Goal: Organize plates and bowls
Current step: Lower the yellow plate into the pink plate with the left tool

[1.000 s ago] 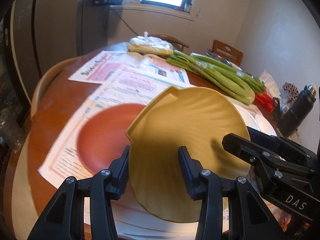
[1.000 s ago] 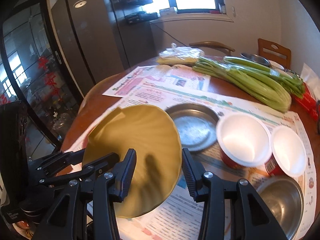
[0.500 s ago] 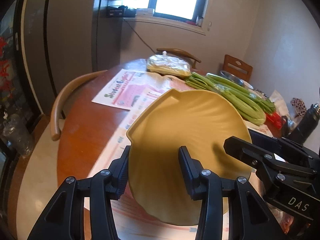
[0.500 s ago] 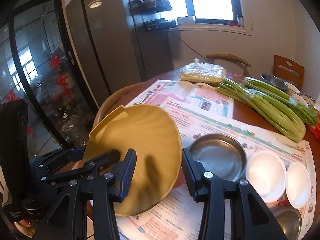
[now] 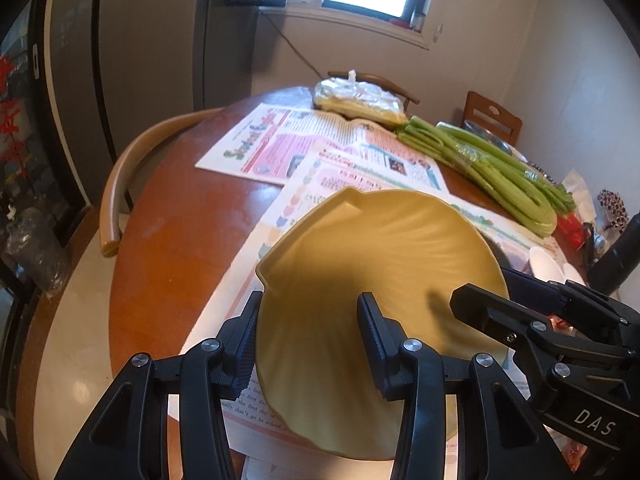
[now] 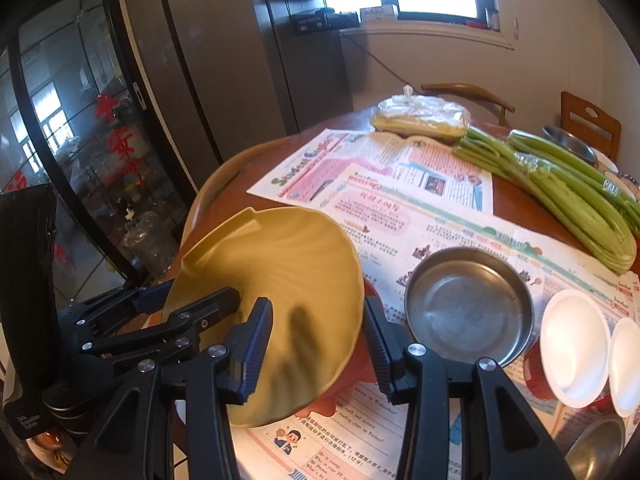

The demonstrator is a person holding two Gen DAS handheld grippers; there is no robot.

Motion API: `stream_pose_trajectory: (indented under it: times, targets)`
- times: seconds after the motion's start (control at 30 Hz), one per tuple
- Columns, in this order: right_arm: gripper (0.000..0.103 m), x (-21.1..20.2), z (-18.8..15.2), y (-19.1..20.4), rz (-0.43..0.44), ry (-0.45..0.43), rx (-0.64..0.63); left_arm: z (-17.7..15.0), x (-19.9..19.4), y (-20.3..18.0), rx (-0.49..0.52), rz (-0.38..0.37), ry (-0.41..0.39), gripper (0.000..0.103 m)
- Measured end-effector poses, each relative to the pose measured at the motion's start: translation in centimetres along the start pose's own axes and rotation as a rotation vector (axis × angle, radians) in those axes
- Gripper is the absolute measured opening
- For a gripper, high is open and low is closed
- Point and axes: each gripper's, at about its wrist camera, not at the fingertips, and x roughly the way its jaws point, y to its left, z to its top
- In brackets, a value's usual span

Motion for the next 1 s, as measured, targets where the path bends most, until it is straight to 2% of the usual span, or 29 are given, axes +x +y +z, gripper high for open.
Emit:
stream_pose_trajectory:
  times: [0.43, 1.0]
  targets:
    - [0.046, 2.9, -1.2, -1.3, 0.006, 0.045, 0.036, -1.1, 2.4, -0.2, 0.013, 0.035, 0.033, 0.047]
    - [0.046, 4.4, -2.3, -2.0, -0.003, 0.072, 0.045, -1.4, 3.1, -1.0, 0.055, 0.094, 0.001, 0.047]
